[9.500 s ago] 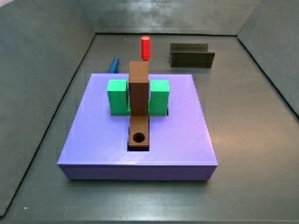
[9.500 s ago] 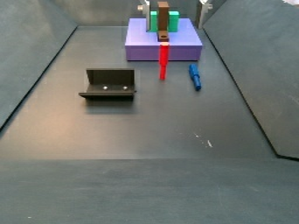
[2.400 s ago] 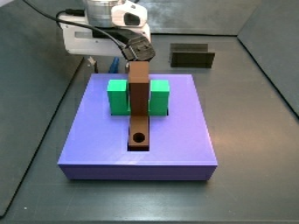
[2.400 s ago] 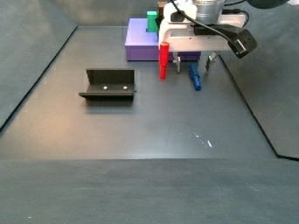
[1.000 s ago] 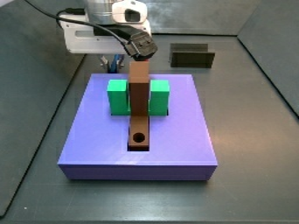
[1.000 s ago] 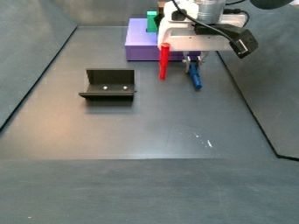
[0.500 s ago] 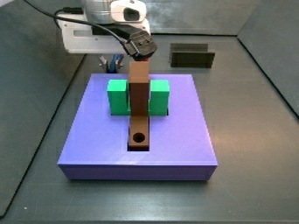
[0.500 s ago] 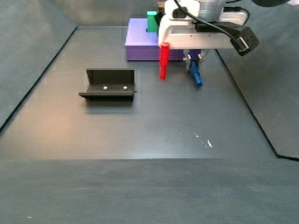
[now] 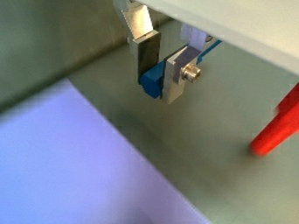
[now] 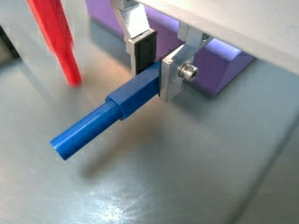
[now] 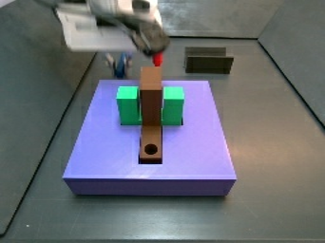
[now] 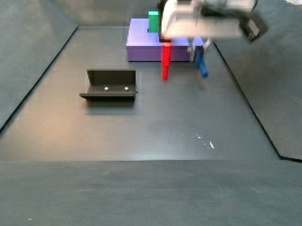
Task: Pick up the blue object. Move up. Place the blue object on the fixture. Regrasp the blue object. Move to above the board. Insert the blue object.
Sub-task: Move up, then place the blue object on the fixture.
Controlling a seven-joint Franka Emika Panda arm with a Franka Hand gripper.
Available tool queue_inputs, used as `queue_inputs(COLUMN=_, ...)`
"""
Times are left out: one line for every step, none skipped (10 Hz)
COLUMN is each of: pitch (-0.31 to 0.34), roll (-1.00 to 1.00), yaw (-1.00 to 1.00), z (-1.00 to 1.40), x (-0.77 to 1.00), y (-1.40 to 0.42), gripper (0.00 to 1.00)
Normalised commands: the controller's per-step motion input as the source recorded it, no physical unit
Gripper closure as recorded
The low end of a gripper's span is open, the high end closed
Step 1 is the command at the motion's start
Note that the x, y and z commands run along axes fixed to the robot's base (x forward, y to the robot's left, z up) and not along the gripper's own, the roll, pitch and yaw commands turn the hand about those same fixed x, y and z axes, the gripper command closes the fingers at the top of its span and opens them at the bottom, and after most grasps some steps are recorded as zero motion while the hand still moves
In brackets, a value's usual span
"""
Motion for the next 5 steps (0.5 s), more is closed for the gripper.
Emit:
queue_inputs(pitch=0.022, roll=-0.02, yaw=-0.01, z=0.28, x=0.01, y=-0.03, gripper=1.00)
queue_inputs(pitch=0.000, roll=-0.06, yaw=0.00, z=0.00, x=0.00, y=0.00, gripper=1.00)
queue_inputs(pitch=0.000, roll=-0.40, yaw=0.00, z=0.52, x=-0.02, y=0.21, gripper=1.00)
queue_inputs(pitch=0.000, roll=-0.81, yaw=-0.12, z=0.90, x=0.00, y=0.45, gripper=1.00)
queue_inputs(pitch=-0.003, roll=-0.78, yaw=-0.18, z=0.92, x=0.02, y=0.39, gripper=1.00)
